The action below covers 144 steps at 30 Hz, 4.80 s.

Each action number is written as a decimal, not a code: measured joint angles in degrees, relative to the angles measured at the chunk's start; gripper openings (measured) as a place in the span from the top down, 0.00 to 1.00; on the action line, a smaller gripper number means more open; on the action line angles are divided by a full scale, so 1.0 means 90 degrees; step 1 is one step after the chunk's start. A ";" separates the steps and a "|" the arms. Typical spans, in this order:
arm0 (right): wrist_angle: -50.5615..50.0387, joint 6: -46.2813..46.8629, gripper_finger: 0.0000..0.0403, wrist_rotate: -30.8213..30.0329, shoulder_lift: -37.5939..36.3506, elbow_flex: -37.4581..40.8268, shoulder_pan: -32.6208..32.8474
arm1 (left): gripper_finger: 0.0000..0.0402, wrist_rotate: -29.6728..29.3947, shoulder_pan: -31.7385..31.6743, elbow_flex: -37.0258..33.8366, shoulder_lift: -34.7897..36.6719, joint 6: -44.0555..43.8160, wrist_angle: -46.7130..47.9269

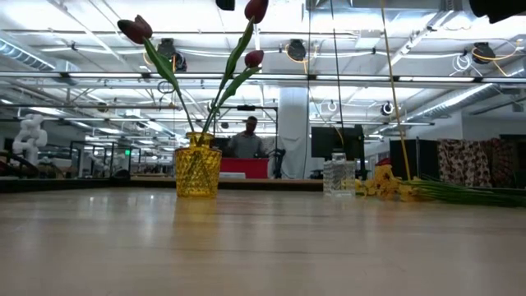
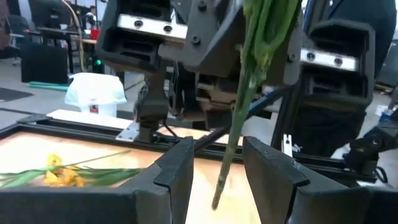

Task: Sort flowers into vase by color
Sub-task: Put the yellow flowers into the transparent vase

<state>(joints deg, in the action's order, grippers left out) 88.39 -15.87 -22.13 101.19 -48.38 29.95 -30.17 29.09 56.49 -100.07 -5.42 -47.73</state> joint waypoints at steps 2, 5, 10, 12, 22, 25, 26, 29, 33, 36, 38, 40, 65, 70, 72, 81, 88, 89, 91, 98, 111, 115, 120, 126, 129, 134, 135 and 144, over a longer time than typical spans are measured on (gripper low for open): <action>-0.0022 -0.0013 1.00 0.0000 0.0000 0.0000 -0.0013 | 0.64 0.0012 -0.0011 -0.0002 -0.0003 0.0028 -0.0038; -0.0071 0.0002 1.00 0.0000 0.0000 0.0000 -0.0045 | 0.64 0.0083 -0.0022 -0.0001 -0.0006 0.0053 -0.0065; -0.0173 0.0057 1.00 0.0000 0.0000 0.0000 -0.0077 | 0.66 0.0360 -0.0026 -0.0002 -0.0008 0.0316 -0.0229; -0.0185 0.0077 1.00 0.0001 0.0000 0.0000 -0.0077 | 0.69 0.0436 -0.0023 -0.0002 -0.0008 0.0326 -0.0249; -0.0234 0.0074 1.00 0.0002 0.0000 0.0000 -0.0073 | 0.92 0.0622 -0.0111 -0.0002 -0.0008 0.0337 -0.0262; -0.0301 0.0087 1.00 -0.0002 0.0000 0.0000 -0.0073 | 0.97 0.0630 -0.0106 -0.0002 -0.0008 0.0365 -0.0235; -0.0343 0.0128 1.00 -0.0004 -0.0002 0.0000 -0.0073 | 0.98 0.0633 -0.0106 -0.0004 -0.0008 0.0366 -0.0218; -0.0440 0.0351 0.98 -0.0235 -0.0002 -0.0002 -0.0044 | 0.97 0.0619 -0.0088 -0.0005 0.0022 0.0350 -0.0032; -0.0890 0.0509 0.87 -0.0727 -0.0131 -0.0002 0.0088 | 0.97 0.0347 0.0012 -0.0005 0.0204 0.0301 0.0616; -0.1494 0.0702 0.75 -0.1101 -0.0330 -0.0002 0.0216 | 0.97 0.0242 0.0113 -0.0007 0.0392 0.0195 0.1133; -0.2041 0.0896 0.67 -0.1200 -0.0519 -0.0002 0.0293 | 0.97 0.0236 0.0162 -0.0007 0.0523 -0.0008 0.1531; -0.2686 0.1264 0.59 -0.1223 -0.0740 -0.0002 0.0355 | 0.97 0.0207 0.0207 -0.0007 0.0640 -0.0195 0.1995; -0.4470 0.3052 0.26 -0.0532 -0.1146 0.0000 0.0070 | 0.97 0.0356 0.0228 -0.0007 0.0745 -0.0835 0.3415; -0.4415 0.2973 0.26 -0.0532 -0.1146 0.0000 0.0049 | 0.97 0.0364 0.0222 -0.0007 0.0745 -0.0870 0.3468; -0.4409 0.2904 0.27 -0.0529 -0.1144 0.0000 0.0045 | 0.97 0.0372 0.0224 -0.0007 0.0745 -0.0870 0.3471; -0.4370 0.2855 0.47 -0.0497 -0.1144 0.0000 -0.0071 | 0.97 0.0376 0.0222 -0.0007 0.0745 -0.0879 0.3467; -0.4372 0.2855 0.77 0.0000 -0.1144 0.0000 -0.0196 | 0.97 0.0376 0.0222 -0.0007 0.0745 -0.0890 0.3464; -0.4375 0.2850 0.83 0.0002 -0.1144 0.0000 -0.0196 | 0.97 0.0376 0.0222 -0.0007 0.0745 -0.0890 0.3464; -0.4409 0.2763 0.94 0.0007 -0.1144 0.0000 -0.0196 | 0.97 0.0376 0.0222 -0.0010 0.0745 -0.0890 0.3472; -0.4413 0.2685 0.99 0.0000 -0.1144 0.0000 -0.0196 | 0.89 0.0215 0.0224 -0.0010 0.0742 -0.1458 0.3477; -0.5006 0.2687 1.00 -0.0056 -0.1699 0.0000 -0.0187 | 0.47 -0.0177 0.0416 -0.0010 0.0742 -0.1477 0.3572; -0.5698 0.2667 1.00 -0.0386 -0.2283 0.0000 -0.0176 | 0.45 -0.0177 0.0434 -0.0010 0.0745 -0.1477 0.3791; -0.6655 0.2477 1.00 -0.0982 -0.3152 0.0000 -0.0176 | 0.46 -0.0177 0.0431 -0.0010 0.0745 -0.1467 0.3869; -0.7457 0.2201 1.00 -0.1562 -0.3991 0.0000 -0.0415 | 0.47 -0.0177 0.0414 -0.0010 0.0747 -0.1405 0.3865; -0.7785 0.2186 1.00 -0.1562 -0.4293 0.0000 -0.0682 | 0.47 -0.0177 0.0414 -0.0010 0.0747 -0.1402 0.3864; -0.8364 0.2181 1.00 -0.1558 -0.4680 0.0000 -0.1328 | 0.47 -0.0177 0.0414 -0.0010 0.0729 -0.1519 0.3846; -0.8448 0.2180 1.00 -0.1552 -0.4749 0.0000 -0.1476 | 0.47 -0.0177 0.0414 -0.0010 0.0713 -0.1569 0.3829; -0.9109 0.2184 1.00 -0.1512 -0.4970 0.0000 -0.2907 | 0.47 -0.0184 0.0414 -0.0010 0.0470 -0.1696 0.3520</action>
<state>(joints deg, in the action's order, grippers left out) 6.40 3.78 -35.74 56.46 -48.38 3.79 -31.83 32.82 56.40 -95.84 -20.69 -16.05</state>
